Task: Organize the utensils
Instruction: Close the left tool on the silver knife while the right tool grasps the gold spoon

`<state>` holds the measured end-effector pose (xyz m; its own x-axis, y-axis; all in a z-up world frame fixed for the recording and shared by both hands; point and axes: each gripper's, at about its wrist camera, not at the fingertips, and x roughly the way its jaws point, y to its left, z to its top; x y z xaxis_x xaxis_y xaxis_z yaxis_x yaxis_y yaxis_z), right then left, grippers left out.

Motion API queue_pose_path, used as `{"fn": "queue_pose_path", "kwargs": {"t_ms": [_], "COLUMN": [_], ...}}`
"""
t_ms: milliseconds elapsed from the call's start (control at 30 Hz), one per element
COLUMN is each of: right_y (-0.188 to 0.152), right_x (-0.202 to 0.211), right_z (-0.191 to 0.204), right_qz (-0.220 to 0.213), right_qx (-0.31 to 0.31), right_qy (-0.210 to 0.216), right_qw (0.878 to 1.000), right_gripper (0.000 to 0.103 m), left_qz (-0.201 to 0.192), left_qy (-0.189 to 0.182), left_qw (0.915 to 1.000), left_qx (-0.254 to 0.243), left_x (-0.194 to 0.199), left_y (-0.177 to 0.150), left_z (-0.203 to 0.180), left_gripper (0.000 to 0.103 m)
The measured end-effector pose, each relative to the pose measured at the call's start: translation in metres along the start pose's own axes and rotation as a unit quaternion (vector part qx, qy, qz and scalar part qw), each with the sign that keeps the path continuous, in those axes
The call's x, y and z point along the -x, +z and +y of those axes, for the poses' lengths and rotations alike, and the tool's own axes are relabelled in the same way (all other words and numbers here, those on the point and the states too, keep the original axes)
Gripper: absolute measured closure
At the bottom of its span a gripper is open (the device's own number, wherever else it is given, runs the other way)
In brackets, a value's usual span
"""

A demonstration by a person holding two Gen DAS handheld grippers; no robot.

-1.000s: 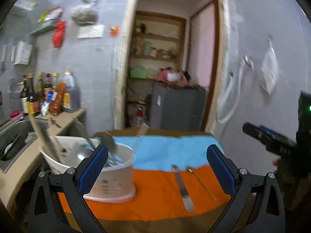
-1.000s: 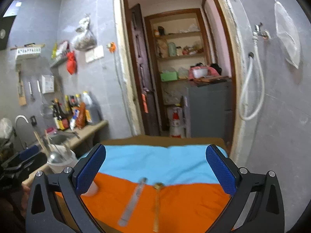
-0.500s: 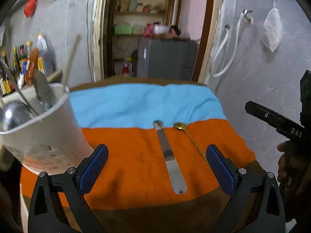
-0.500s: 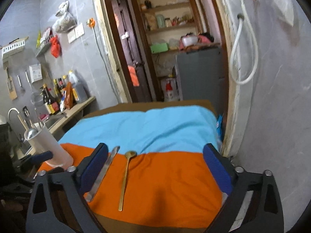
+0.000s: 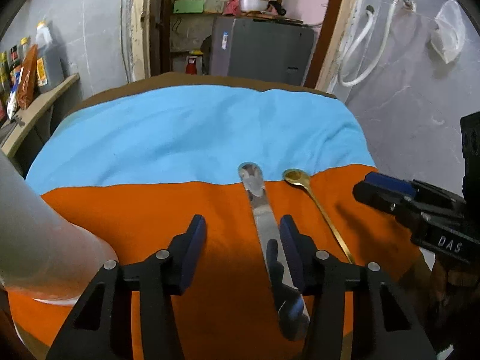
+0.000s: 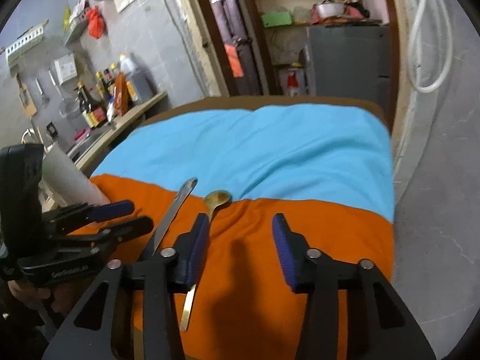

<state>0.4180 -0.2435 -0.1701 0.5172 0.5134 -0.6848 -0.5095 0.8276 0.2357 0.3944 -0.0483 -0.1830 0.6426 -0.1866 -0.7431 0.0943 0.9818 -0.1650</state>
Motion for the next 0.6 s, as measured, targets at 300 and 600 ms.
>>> {"fn": "queue_pose_path", "kwargs": {"t_ms": [300,600], "right_y": [0.006,0.013], "right_x": [-0.031,-0.044], "right_z": [0.012,0.015], "right_qz": [0.061,0.077], "right_qx": [0.032,0.043], "right_qy": [0.028,-0.01], "right_qw": [0.997,0.996], "right_gripper": [0.072,0.095], "left_qz": [0.006,0.014], "left_qy": [-0.006,-0.02], "left_qw": [0.9995,0.999], "left_qx": [0.031,0.038], "left_x": [-0.001,-0.01], "left_y": [0.004,0.014], "left_z": [0.013,0.013], "left_gripper": [0.058,0.058]}}
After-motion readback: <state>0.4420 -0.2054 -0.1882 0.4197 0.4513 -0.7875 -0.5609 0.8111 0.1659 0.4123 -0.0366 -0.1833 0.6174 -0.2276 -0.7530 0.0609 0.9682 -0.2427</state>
